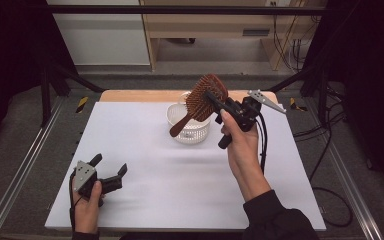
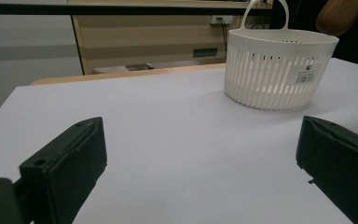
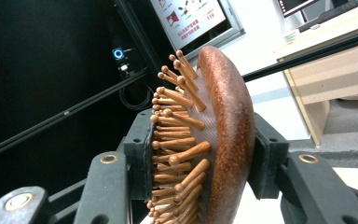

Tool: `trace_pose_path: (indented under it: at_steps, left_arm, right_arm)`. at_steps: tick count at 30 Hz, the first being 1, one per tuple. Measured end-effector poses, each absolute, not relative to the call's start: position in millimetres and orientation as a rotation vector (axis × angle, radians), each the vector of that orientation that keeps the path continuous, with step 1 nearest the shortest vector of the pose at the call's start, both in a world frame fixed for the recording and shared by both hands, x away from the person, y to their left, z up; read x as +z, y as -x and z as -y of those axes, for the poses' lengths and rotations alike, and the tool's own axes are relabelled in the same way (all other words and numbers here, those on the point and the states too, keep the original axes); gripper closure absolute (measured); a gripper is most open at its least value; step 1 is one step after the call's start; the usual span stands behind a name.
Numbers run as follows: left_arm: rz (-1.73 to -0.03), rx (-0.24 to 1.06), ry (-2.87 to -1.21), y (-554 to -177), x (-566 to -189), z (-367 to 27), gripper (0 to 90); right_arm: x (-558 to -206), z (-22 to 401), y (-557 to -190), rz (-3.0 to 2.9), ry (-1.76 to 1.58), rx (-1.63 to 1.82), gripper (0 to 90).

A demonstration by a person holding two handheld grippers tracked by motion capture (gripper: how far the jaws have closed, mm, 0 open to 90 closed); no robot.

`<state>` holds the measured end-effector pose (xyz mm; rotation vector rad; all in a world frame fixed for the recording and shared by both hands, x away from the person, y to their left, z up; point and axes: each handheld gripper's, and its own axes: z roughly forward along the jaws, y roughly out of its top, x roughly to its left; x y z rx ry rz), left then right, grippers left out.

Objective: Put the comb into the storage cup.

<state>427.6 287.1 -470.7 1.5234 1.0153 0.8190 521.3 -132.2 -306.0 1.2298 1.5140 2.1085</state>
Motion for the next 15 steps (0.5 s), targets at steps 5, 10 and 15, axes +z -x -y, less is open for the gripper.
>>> trace_pose_path:
  at_steps: [5,10,15]
  left_arm:
    - [-1.015,0.82,-1.519,-427,-471,-287,1.7]
    - [-1.016,0.818,-1.517,-427,-471,-287,1.7]
    - [-1.016,0.814,-1.516,-428,-471,-287,1.6]
  right_arm:
    - [-297,128,-528,-1.485,-1.234,2.12,51.8]
    - [-288,124,-537,-1.455,-1.24,2.129,51.8]
    - [-282,122,-544,-1.439,-1.236,2.121,51.8]
